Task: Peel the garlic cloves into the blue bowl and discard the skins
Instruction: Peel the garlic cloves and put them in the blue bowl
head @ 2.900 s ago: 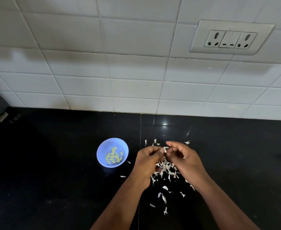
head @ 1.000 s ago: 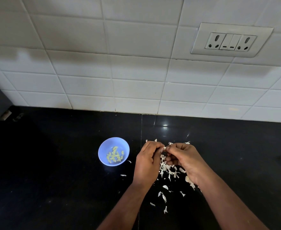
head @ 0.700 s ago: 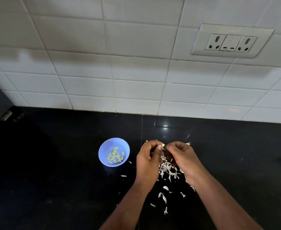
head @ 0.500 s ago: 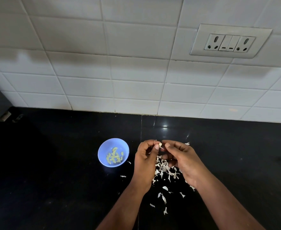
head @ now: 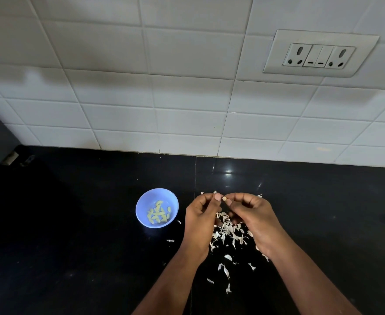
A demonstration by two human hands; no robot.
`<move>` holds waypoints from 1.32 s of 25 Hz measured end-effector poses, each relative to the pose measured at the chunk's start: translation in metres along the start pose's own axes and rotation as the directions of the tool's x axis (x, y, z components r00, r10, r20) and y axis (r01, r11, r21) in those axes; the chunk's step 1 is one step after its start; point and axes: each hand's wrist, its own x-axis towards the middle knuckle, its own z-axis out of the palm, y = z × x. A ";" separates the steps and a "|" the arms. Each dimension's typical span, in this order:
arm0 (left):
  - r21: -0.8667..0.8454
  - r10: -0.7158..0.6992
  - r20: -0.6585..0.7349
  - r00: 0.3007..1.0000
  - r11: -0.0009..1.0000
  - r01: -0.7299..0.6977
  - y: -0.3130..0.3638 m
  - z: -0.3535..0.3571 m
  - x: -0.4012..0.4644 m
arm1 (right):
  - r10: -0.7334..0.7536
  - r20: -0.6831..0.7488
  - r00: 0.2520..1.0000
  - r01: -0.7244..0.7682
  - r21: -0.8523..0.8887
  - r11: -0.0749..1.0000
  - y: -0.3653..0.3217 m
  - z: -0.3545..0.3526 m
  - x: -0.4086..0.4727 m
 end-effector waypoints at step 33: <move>0.181 -0.263 -0.074 0.962 0.945 0.272 0.007 0.002 0.001 | -0.143 -0.147 0.979 0.164 0.139 0.977 0.019 0.005 -0.009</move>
